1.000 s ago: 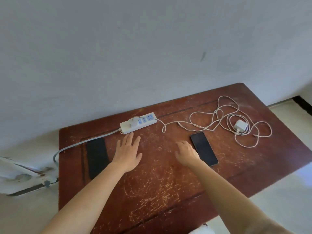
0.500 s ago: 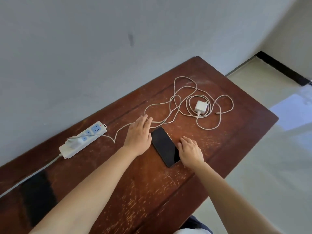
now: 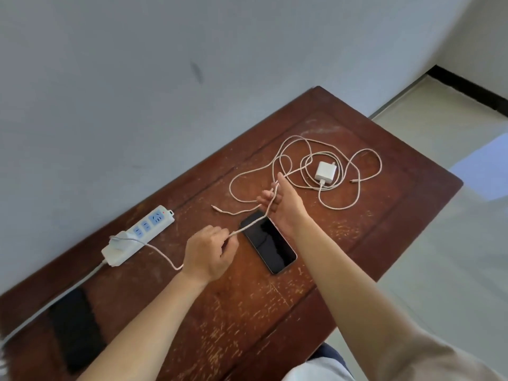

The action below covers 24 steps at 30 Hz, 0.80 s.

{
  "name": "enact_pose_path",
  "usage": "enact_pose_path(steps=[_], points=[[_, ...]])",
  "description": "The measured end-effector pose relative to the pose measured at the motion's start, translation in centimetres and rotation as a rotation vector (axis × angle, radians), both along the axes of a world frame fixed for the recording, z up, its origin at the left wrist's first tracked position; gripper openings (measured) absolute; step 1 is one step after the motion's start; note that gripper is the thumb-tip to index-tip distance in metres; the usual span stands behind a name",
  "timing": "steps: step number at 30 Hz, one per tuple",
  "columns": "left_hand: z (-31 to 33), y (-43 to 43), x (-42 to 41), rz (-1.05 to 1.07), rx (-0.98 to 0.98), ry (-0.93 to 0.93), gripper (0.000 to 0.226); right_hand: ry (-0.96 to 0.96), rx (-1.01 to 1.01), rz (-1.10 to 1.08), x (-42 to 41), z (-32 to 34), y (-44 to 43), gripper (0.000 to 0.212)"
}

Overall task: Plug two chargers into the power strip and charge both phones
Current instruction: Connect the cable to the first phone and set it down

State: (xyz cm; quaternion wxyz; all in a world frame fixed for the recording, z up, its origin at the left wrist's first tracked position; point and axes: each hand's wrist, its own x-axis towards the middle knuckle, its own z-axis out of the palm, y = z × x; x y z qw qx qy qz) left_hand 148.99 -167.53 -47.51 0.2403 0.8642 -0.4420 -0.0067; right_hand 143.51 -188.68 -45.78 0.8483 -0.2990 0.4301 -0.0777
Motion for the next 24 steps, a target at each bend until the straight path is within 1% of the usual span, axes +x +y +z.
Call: enact_pose_path(steps=[2,4,6,7,8,9,10,11,12,13,15,17,18,19,21,24], points=[[0.2,3.6,-0.2,0.178,0.087,0.133,0.052,-0.108,0.050,-0.138,0.5,1.7,-0.7,0.038],[-0.3,6.9,-0.1,0.477,0.142,0.313,0.054,-0.177,0.059,-0.275,0.5,3.5,-1.5,0.034],[-0.8,9.6,0.6,0.876,-0.001,0.573,0.055,-0.206,0.056,-0.423,-0.2,5.3,-2.0,0.032],[-0.8,10.9,0.9,1.041,-0.077,0.679,0.052,-0.201,0.014,-0.477,-0.9,5.8,-1.9,0.031],[-0.8,11.9,1.3,1.122,-0.119,0.725,0.049,-0.179,-0.068,-0.492,-1.7,6.2,-1.7,0.030],[-0.7,12.7,1.6,1.112,-0.140,0.729,0.045,-0.138,-0.187,-0.447,-2.7,6.4,-1.1,0.030],[-0.4,13.2,1.8,1.037,-0.155,0.718,0.039,-0.093,-0.325,-0.339,-3.7,6.3,-0.1,0.030],[0.0,13.5,1.9,0.936,-0.167,0.713,0.034,-0.054,-0.456,-0.181,-4.7,5.9,1.3,0.030],[0.4,13.6,1.9,0.823,-0.176,0.754,0.031,-0.026,-0.555,0.008,-5.7,5.3,3.1,0.029],[0.9,13.6,1.8,0.722,-0.177,0.808,0.033,0.005,-0.619,0.204,-6.6,4.5,5.0,0.029],[1.4,13.3,1.6,0.591,-0.133,0.860,0.047,0.114,-0.756,0.564,-8.4,2.5,8.8,0.029],[1.5,12.8,1.2,0.535,-0.045,0.792,0.062,0.212,-0.963,0.888,-10.3,0.1,12.1,0.029],[1.2,12.4,0.9,0.529,-0.016,0.739,0.061,0.238,-1.047,1.020,-11.2,-0.8,13.4,0.030],[1.0,12.0,0.7,0.525,0.003,0.712,0.056,0.263,-1.095,1.110,-12.0,-1.5,14.5,0.030],[0.6,10.9,0.1,0.477,0.055,0.744,0.048,0.296,-1.098,1.171,-13.3,-2.4,16.0,0.033],[0.4,9.0,-1.5,0.389,0.116,0.946,0.045,0.298,-1.085,1.235,-14.4,-3.3,16.9,0.035]])
